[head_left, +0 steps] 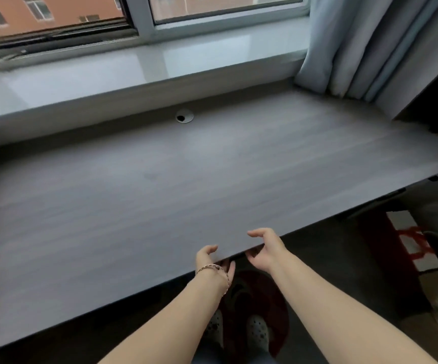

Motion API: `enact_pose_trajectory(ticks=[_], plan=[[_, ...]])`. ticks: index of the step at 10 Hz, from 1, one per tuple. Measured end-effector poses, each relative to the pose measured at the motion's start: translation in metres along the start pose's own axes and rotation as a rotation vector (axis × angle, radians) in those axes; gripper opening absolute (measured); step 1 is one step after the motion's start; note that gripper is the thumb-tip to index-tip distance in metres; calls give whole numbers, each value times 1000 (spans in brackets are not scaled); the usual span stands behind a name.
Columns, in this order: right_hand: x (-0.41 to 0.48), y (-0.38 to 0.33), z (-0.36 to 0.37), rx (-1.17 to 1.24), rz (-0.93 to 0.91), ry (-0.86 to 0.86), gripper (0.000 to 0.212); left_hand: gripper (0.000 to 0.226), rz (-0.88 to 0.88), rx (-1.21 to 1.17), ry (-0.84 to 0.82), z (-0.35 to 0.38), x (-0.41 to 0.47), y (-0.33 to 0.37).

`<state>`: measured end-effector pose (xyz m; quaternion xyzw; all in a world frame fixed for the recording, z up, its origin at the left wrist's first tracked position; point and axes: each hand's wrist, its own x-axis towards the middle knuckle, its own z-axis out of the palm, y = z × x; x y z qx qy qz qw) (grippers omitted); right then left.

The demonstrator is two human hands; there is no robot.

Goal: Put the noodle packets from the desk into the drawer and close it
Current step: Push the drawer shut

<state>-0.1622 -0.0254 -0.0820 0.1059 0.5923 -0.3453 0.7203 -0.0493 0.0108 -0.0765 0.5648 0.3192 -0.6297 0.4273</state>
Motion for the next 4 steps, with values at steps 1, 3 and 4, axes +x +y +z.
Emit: enact_pose_trajectory(ticks=[1,3,4], plan=[[-3,-6,0,-32,32,-9,25,49,57,-11,17,0,5,-5],[-28,-30,-11,-1043,140,-14,43,40,61,664,79,3,-14,-9],[-40,-46,-6,-1469,-13,9,39,19,187,1075,29,17,-41,-5]])
